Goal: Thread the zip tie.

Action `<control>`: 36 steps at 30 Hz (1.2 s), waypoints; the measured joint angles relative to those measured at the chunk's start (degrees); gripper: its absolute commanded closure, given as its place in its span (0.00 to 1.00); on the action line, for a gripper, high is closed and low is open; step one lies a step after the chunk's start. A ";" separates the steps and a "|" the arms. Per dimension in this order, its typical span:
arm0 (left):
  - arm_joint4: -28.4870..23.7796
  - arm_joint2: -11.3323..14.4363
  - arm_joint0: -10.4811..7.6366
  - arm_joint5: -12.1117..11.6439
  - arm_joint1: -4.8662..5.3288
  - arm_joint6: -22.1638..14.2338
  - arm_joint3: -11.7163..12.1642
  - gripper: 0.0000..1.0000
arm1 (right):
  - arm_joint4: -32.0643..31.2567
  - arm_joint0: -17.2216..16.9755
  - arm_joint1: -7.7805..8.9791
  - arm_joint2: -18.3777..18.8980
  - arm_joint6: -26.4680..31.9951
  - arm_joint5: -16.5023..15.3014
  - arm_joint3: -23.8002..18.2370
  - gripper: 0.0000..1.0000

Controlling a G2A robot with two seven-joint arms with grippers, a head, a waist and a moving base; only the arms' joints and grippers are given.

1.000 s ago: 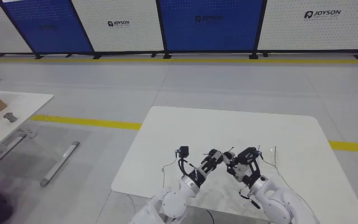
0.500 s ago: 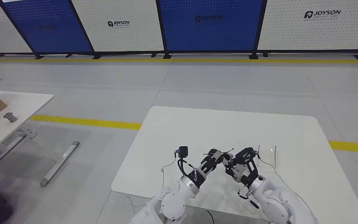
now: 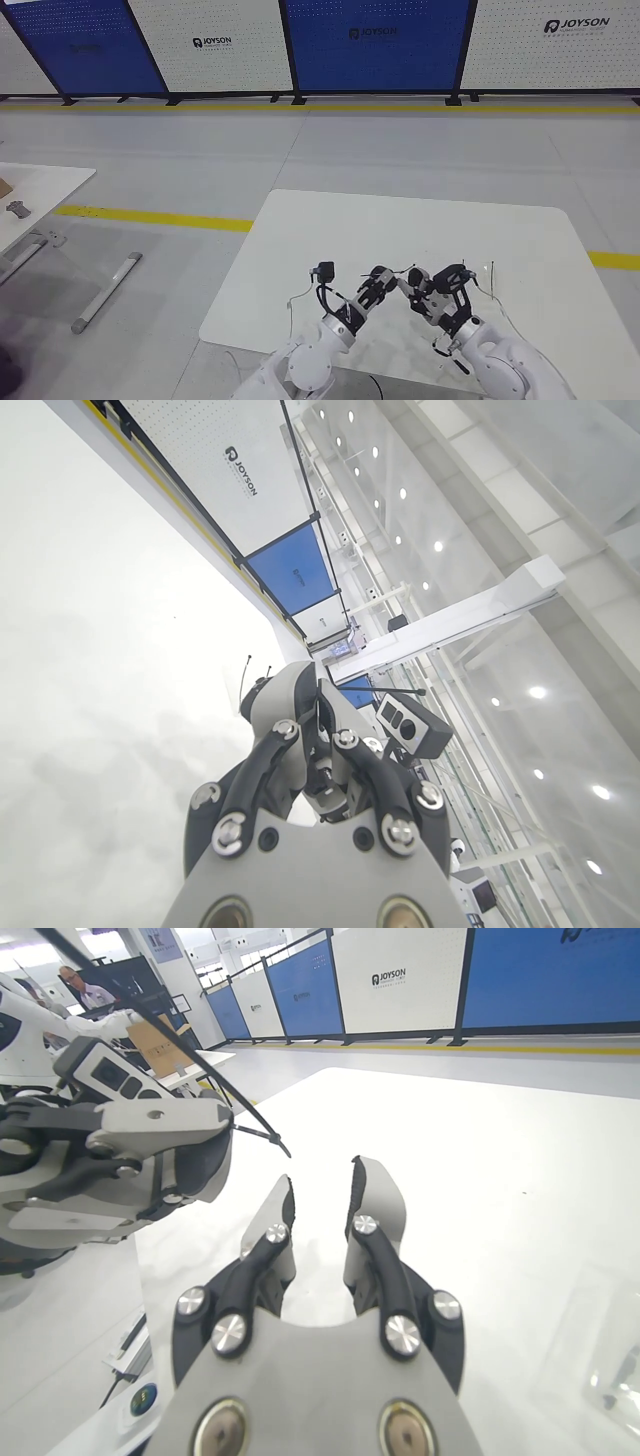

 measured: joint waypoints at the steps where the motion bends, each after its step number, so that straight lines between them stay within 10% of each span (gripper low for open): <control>1: 0.07 0.09 -0.04 0.10 -0.02 -0.05 0.04 1.00 | -0.06 -0.07 0.05 0.07 -0.04 0.00 -0.12 0.79; 23: 3.38 0.93 -0.82 4.13 -0.18 0.27 0.37 1.00 | -1.66 0.20 -0.03 0.11 1.02 0.00 -1.16 0.76; 36: 4.09 1.12 -0.70 4.96 -0.13 -0.81 0.06 1.00 | -1.82 0.53 -0.52 0.01 1.78 0.00 -0.75 0.94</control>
